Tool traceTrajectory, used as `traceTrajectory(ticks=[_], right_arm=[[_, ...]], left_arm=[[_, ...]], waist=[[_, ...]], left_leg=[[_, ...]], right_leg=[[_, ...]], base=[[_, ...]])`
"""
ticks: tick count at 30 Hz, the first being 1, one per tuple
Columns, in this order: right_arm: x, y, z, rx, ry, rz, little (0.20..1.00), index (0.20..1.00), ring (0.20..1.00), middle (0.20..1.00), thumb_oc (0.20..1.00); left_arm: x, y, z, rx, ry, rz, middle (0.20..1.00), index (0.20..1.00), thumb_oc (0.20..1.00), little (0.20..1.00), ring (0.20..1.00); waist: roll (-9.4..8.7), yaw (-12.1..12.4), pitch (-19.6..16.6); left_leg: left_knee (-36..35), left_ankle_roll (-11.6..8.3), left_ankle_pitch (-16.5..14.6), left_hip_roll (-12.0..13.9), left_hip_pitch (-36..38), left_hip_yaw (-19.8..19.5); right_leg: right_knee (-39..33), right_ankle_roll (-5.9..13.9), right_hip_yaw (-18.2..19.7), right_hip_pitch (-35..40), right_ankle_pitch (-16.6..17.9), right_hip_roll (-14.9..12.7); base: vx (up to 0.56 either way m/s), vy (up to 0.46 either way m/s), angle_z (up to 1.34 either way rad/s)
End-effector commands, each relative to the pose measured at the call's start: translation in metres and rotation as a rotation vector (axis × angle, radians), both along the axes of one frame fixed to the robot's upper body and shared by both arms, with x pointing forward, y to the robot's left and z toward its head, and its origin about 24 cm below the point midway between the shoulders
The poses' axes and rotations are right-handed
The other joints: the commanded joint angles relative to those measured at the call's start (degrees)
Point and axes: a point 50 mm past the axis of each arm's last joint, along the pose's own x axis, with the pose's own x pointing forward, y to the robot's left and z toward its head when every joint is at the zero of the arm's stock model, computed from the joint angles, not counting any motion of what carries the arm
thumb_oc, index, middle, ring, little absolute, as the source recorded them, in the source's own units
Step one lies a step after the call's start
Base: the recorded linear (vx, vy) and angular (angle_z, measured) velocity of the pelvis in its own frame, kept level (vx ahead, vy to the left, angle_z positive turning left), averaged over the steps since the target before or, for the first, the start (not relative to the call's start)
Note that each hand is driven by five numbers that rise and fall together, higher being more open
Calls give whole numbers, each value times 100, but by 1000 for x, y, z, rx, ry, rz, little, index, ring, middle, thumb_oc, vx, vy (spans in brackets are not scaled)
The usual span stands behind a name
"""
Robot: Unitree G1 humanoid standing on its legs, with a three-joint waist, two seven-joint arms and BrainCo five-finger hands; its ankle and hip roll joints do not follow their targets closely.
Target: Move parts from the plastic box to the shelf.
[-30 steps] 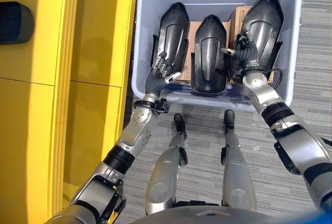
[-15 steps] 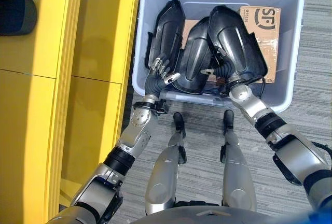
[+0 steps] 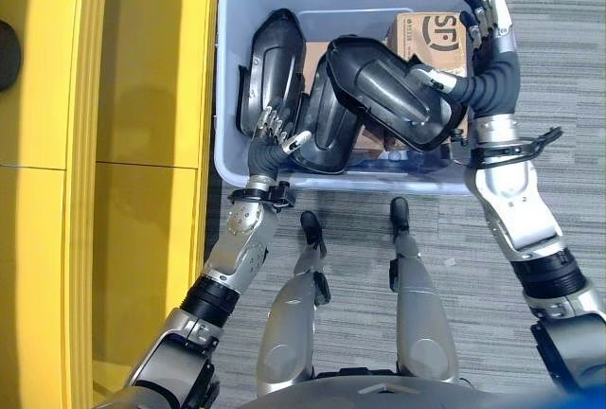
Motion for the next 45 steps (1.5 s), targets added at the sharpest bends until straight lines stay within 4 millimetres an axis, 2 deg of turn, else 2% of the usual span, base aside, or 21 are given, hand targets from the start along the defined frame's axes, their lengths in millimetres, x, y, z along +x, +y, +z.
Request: traceTrajectory(ticks=[1, 5, 10, 16, 21, 26, 30, 38, 45], right_arm=[[-15, 4, 17, 140, -126, 104, 1000, 1000, 1000, 1000, 1000], [-26, -1, 24, 193, -184, 107, 1000, 1000, 1000, 1000, 1000], [-21, -9, 24, 166, -188, 3, 1000, 1000, 1000, 1000, 1000], [-4, -23, 25, 71, -174, -172, 1000, 1000, 1000, 1000, 1000], [18, -45, 28, -17, -138, -351, 1000, 1000, 1000, 1000, 1000], [32, -58, 31, -115, -103, -444, 1000, 1000, 1000, 1000, 1000], [40, -64, 24, -178, -48, -473, 1000, 1000, 1000, 1000, 1000], [52, -68, 15, -275, 32, -483, 1000, 1000, 1000, 1000, 1000], [56, -58, 7, -303, 66, -444, 1000, 1000, 1000, 1000, 1000]], left_arm=[[-6, 2, 12, 29, -79, -6, 1000, 1000, 1000, 1000, 1000], [-8, 5, 11, 30, -78, 0, 1000, 1000, 1000, 1000, 1000], [-10, 6, 11, 27, -79, 2, 1000, 1000, 1000, 1000, 1000], [-10, 6, 10, 31, -79, -5, 1000, 1000, 1000, 1000, 1000], [-10, 4, 10, 33, -82, -29, 1000, 1000, 1000, 1000, 1000], [-10, 4, 8, 32, -75, -42, 1000, 1000, 1000, 1000, 1000], [-10, 4, 7, 34, -72, -52, 1000, 1000, 1000, 1000, 1000], [-9, 2, 8, 44, -76, -69, 1000, 1000, 1000, 1000, 1000], [-7, 0, 8, 50, -77, -76, 1000, 1000, 1000, 1000, 1000]], waist=[[-186, 124, -225], [-201, 72, -254], [-182, 61, -265], [-146, 108, -244], [-87, 177, -218], [-54, 220, -176], [-37, 251, -146], [-55, 281, -104], [-74, 297, -88]], left_leg=[[383, -348, -193, 228, -216, -11], [377, -357, -205, 237, -194, 3], [387, -366, -212, 246, -188, 0], [431, -373, -220, 250, -238, -22], [457, -381, -212, 243, -297, -60], [485, -382, -202, 253, -351, -80], [507, -378, -202, 255, -381, -90], [541, -364, -208, 271, -427, -122], [565, -355, -217, 274, -467, -142]], right_leg=[[335, 249, 154, -18, -236, -202], [345, 249, 180, -19, -250, -173], [364, 244, 185, -33, -262, -159], [413, 235, 167, -69, -291, -157], [454, 235, 162, -116, -309, -154], [510, 231, 153, -175, -327, -149], [558, 224, 157, -218, -338, -143], [604, 211, 155, -283, -350, -111], [641, 204, 148, -336, -348, -100]], base=[[0, 0, 0], [0, 0, 0], [5, -3, -2], [1, -5, -1], [0, 0, 0], [0, 0, 0], [0, 0, 0], [0, 0, 0], [0, 0, 0]])
